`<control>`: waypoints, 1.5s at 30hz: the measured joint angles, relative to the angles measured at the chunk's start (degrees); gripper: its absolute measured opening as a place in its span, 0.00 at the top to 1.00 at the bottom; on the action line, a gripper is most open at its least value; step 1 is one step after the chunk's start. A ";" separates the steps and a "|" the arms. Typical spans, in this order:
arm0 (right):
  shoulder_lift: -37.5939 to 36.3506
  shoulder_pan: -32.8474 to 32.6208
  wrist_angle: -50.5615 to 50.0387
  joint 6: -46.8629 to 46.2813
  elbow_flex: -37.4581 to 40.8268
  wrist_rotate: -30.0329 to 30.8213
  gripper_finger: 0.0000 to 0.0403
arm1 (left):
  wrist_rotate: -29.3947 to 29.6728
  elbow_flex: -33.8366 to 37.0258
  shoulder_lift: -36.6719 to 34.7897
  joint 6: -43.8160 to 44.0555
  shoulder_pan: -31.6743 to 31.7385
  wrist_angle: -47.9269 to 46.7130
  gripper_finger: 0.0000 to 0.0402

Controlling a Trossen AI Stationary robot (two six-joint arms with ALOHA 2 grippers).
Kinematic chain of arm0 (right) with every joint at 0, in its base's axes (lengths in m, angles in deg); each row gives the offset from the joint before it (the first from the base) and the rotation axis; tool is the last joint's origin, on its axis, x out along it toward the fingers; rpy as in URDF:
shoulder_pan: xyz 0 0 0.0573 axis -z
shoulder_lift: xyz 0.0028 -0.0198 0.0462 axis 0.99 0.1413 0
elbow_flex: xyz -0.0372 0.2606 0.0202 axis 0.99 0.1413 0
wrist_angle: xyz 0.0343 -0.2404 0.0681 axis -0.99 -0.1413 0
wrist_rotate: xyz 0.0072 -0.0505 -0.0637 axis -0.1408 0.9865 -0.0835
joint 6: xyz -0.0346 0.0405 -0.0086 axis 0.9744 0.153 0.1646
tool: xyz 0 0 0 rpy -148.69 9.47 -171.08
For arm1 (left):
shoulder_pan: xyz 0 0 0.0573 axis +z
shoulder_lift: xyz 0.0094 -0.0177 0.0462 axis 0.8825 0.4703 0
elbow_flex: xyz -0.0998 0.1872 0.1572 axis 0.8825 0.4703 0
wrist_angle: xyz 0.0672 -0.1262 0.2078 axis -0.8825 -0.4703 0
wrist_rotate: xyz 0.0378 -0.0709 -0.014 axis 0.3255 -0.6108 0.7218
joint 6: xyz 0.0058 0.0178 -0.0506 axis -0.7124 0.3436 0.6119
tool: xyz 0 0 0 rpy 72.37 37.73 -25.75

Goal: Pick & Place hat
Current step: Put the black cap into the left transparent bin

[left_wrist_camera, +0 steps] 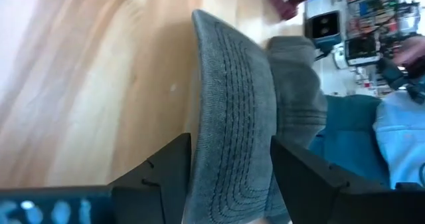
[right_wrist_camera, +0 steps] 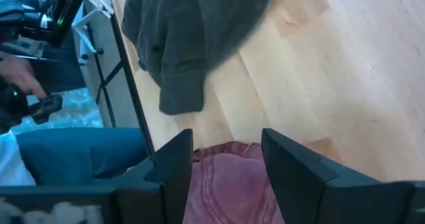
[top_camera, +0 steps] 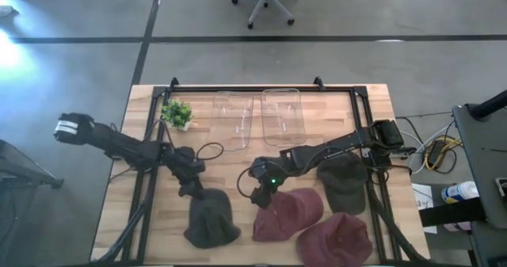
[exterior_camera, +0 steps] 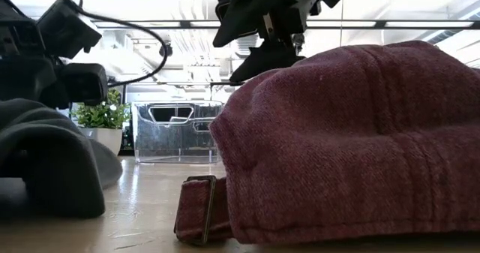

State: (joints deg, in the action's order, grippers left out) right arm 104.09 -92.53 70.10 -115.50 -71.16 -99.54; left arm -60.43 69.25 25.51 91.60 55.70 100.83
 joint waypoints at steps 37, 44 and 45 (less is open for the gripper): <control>-20.50 -4.77 -13.95 -1.97 0.11 44.19 0.57 | 61.15 -11.38 -32.93 4.73 -17.54 4.19 0.98; -28.61 -6.43 -20.72 -3.98 0.67 66.84 0.57 | 96.50 -11.43 -36.23 -9.78 -18.51 4.89 0.98; -29.05 -6.29 -20.72 -3.94 0.79 67.86 0.57 | 100.62 -11.43 -35.96 -10.27 -18.49 5.22 0.98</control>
State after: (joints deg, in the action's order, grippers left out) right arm 75.04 -98.82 49.39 -119.44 -70.37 -31.68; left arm 40.19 57.82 -10.45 81.34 37.21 106.05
